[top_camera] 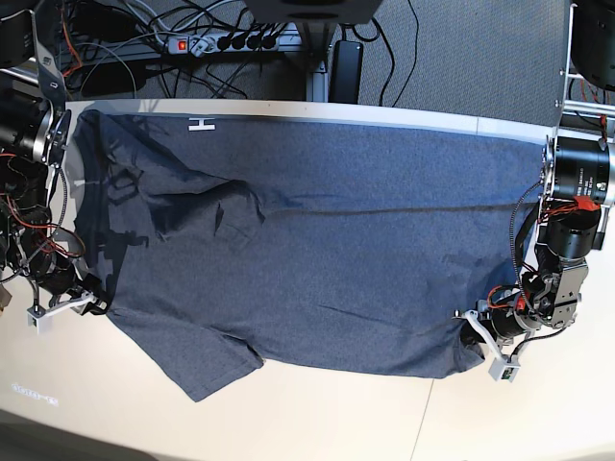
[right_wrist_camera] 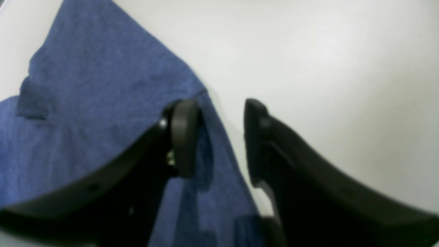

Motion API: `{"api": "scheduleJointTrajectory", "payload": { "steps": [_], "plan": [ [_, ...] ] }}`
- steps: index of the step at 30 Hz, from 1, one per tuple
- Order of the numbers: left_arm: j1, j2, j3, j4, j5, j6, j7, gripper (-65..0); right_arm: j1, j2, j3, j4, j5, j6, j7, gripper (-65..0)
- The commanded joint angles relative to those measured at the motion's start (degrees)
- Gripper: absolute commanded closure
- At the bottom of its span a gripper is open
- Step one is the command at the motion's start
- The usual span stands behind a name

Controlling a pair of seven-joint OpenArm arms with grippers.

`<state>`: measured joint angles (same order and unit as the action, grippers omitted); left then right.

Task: Fold the T-shirt properly
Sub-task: 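Release with the right gripper and move it to the other hem corner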

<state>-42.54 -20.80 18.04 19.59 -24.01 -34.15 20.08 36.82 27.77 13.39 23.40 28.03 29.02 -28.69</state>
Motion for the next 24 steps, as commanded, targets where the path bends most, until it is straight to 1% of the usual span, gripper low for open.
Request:
{"api": "scheduleJointTrajectory", "payload": {
  "steps": [1, 5, 8, 18, 21, 24],
  "plan": [
    [-1.3, -0.5, 0.0, 0.3, 0.7, -0.2, 0.8, 0.0, 0.9, 1.0, 0.1, 0.3, -1.3, 3.6, -0.8, -24.2],
    [-1.3, -0.5, 0.0, 0.3, 0.7, -0.2, 0.8, 0.0, 0.9, 0.5, 0.1, 0.3, -1.3, 3.6, -0.7, -24.1],
    [-1.3, -0.5, 0.0, 0.3, 0.7, -0.2, 1.4, 0.0, 0.9, -0.4, 0.1, 0.3, -1.4, 3.6, -0.6, -24.1],
    [-1.3, -0.5, 0.0, 0.3, 0.8, -0.2, 3.0, 0.0, 0.9, -7.1, 0.1, 0.3, -7.4, 3.5, 2.6, -24.1],
    [-1.3, -0.7, 0.0, 0.3, 0.7, -0.2, 3.0, 0.0, 0.9, -7.5, 0.1, 0.3, -9.9, 3.5, 3.3, -24.1],
    [-1.3, -1.2, 0.0, 0.3, 0.7, -0.2, 2.9, 0.0, 0.9, -7.0, 0.1, 0.3, -11.4, 3.3, 3.5, -24.1]
  ]
}}
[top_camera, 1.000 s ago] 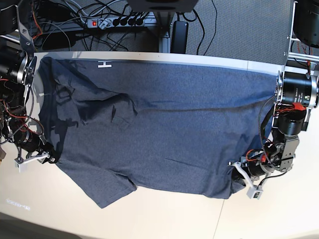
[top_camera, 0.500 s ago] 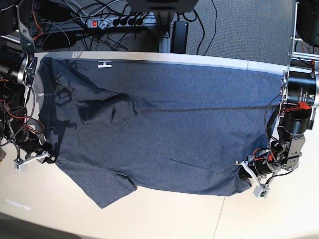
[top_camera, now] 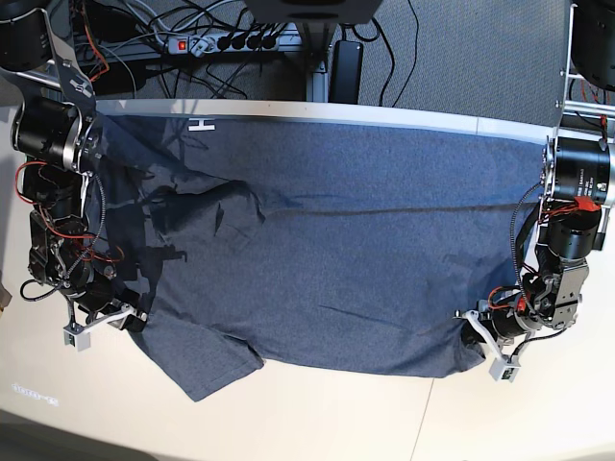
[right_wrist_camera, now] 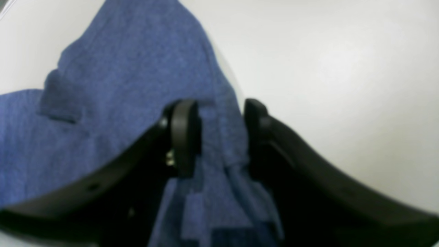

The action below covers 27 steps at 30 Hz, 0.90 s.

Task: Fold the T-shirt properly
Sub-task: 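Release with the right gripper and move it to the other hem corner, then grasp the hem corners with both grippers and fold them toward the collar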

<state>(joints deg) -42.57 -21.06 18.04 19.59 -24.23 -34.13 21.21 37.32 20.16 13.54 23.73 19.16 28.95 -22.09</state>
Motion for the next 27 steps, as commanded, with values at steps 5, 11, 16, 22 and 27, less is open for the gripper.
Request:
{"api": "scheduleJointTrajectory", "payload": {
  "steps": [5, 11, 16, 22, 27],
  "plan": [
    [-1.2, -1.8, 0.0, 0.3, 0.9, -0.2, 1.2, 0.0, 0.4, 2.1, -0.3, 0.0, -5.5, 3.4, -1.8, -24.0],
    [-1.2, -2.0, 0.0, 0.3, 0.9, -0.2, 0.7, 0.0, 0.4, 3.2, -5.5, 0.0, -9.2, 3.4, 0.2, -17.5],
    [-1.2, -2.0, 0.0, 0.3, 0.9, -0.2, 0.4, 0.0, 0.4, 3.2, -14.2, 0.2, -11.1, 3.4, 3.0, -6.7],
    [-1.2, -2.1, 0.0, 0.3, 0.9, -0.2, 0.4, 0.0, 0.4, 3.2, -18.6, 2.1, -14.7, 3.4, 5.8, 0.0],
    [-1.3, -3.5, 0.0, 0.3, 0.7, -0.2, 0.4, 0.0, 0.4, 3.7, -18.6, 4.4, -14.9, 3.4, 5.8, 0.0]
  ]
}}
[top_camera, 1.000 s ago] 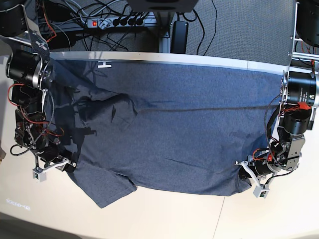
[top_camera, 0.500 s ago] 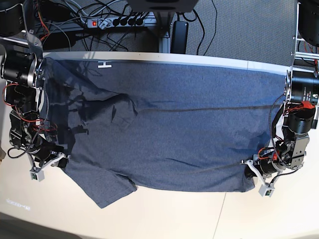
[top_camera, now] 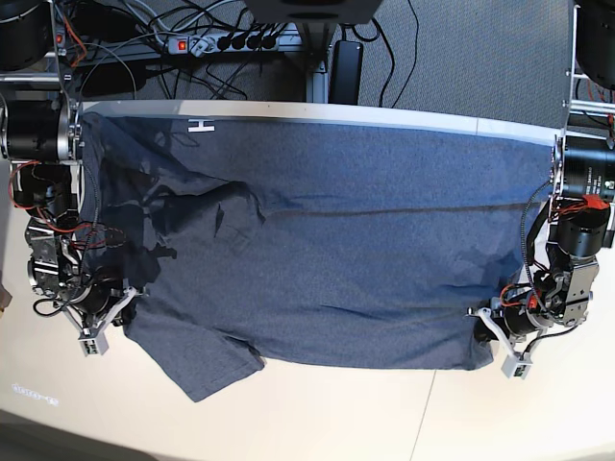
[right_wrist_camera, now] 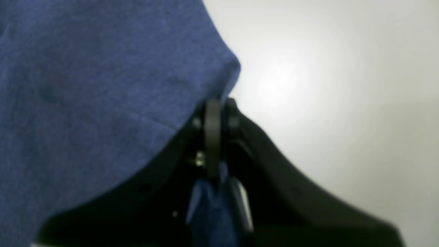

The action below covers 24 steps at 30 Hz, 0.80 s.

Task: Fold the T-shirt properly
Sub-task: 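Grasp the hem corners with both grippers and fold them toward the collar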

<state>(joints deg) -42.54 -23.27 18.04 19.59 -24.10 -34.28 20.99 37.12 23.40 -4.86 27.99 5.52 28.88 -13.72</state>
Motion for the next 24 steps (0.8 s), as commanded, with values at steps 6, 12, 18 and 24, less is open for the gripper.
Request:
{"api": "scheduleJointTrajectory", "payload": {
  "steps": [6, 12, 18, 24],
  "plan": [
    [-1.3, -4.3, 0.0, 0.3, -4.6, -0.8, 1.4, 0.0, 0.4, 1.7, -0.2, 3.1, 1.2, 3.5, -3.0, 0.0],
    [-1.3, -6.5, 0.0, 0.3, -10.4, -5.7, 2.7, 0.0, 0.4, 3.0, -0.2, 6.9, 7.0, 3.8, -4.9, 0.0],
    [-1.3, -8.5, 0.0, 0.5, -16.8, -5.7, 4.2, 0.0, 0.5, 4.3, -0.2, 10.1, 12.2, 3.9, -7.7, 0.0],
    [-1.3, -10.0, 0.0, 2.4, -20.1, -5.7, 5.7, 0.0, 0.4, 6.1, -0.2, 12.1, 16.1, 3.9, -9.5, 0.0]
  ]
}}
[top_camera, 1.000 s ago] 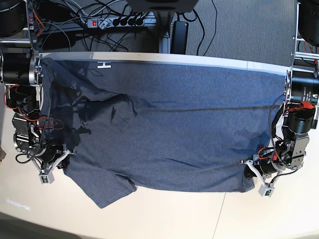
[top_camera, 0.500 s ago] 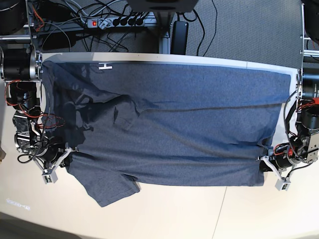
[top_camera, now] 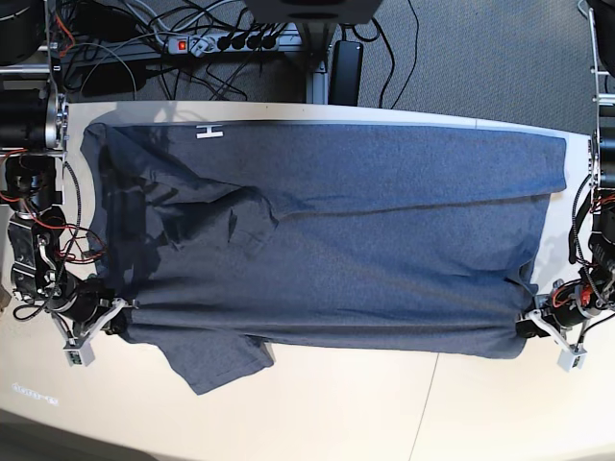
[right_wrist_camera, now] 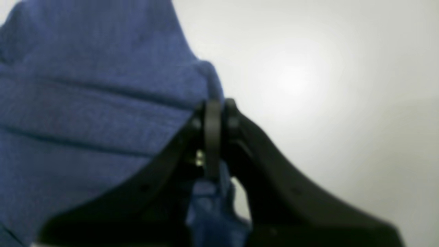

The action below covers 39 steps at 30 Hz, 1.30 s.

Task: Fold the T-shirt properly
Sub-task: 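Grasp the hem corners with both grippers and fold them toward the collar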

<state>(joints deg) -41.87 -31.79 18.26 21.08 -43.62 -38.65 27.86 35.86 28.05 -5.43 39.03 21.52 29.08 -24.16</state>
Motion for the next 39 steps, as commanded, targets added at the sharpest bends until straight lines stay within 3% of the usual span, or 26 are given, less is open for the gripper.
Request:
{"api": "scheduleJointTrajectory", "payload": {
  "steps": [1, 7, 16, 25, 32, 39],
  "plan": [
    [-2.0, -1.6, -0.2, 1.2, -1.1, -1.3, -1.0, 0.0, 1.7, 1.8, 0.3, 1.2, 0.6, 3.7, 1.0, 0.0],
    [-2.7, -2.1, -0.2, 3.1, -5.0, -1.3, 2.8, 0.0, 1.6, 2.6, 0.3, 1.5, 2.4, 3.8, -0.5, 0.0],
    [-2.7, -4.8, -0.2, 10.6, -20.1, -1.3, 22.9, 0.0, 1.4, 5.9, 0.5, 1.7, 9.1, 3.8, -4.2, 0.0],
    [-2.5, -6.6, -0.2, 11.6, -29.3, -1.3, 34.3, 0.0, -0.1, 8.5, 0.9, 2.3, 14.0, 4.3, -7.5, 0.0],
    [0.2, -7.6, -0.2, 11.6, -35.4, -1.3, 39.1, 0.0, -8.4, 8.4, 7.4, 9.6, 14.9, 4.3, -8.8, 0.0],
    [6.0, -8.7, -0.2, 18.3, -36.3, -1.3, 39.3, 0.0, -17.1, 8.4, 15.1, 17.5, 15.1, 4.3, -8.9, 0.0]
  ]
}}
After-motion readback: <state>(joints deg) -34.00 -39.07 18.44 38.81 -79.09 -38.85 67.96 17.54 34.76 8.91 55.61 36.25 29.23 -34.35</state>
